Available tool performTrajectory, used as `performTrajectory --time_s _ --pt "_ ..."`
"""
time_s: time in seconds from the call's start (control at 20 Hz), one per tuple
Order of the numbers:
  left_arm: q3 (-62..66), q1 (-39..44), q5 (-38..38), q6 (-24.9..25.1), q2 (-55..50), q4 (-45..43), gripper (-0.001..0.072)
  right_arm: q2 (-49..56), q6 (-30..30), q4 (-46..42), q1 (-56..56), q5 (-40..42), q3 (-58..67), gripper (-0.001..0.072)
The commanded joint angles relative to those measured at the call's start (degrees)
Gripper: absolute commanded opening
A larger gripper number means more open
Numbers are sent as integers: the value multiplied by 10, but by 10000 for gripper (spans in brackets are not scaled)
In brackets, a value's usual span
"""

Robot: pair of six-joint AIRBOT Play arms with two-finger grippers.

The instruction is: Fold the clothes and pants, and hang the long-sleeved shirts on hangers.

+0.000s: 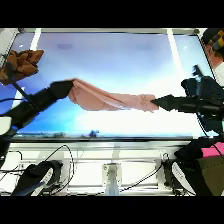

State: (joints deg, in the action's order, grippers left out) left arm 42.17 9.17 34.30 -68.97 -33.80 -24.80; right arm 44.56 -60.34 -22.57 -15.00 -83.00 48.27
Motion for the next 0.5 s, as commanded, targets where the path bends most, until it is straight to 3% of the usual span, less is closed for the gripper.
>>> performTrajectory --time_s 0.0,0.3,0.45 --pt "97 -2 47 -1 10 -35 12 -82 -53 37 0 0 76 16" --pt "161 -2 109 -95 59 -56 10 -201 -202 -33 0 57 175 15" --pt "161 17 123 -210 56 -199 10 -231 -277 -90 0 66 160 16"
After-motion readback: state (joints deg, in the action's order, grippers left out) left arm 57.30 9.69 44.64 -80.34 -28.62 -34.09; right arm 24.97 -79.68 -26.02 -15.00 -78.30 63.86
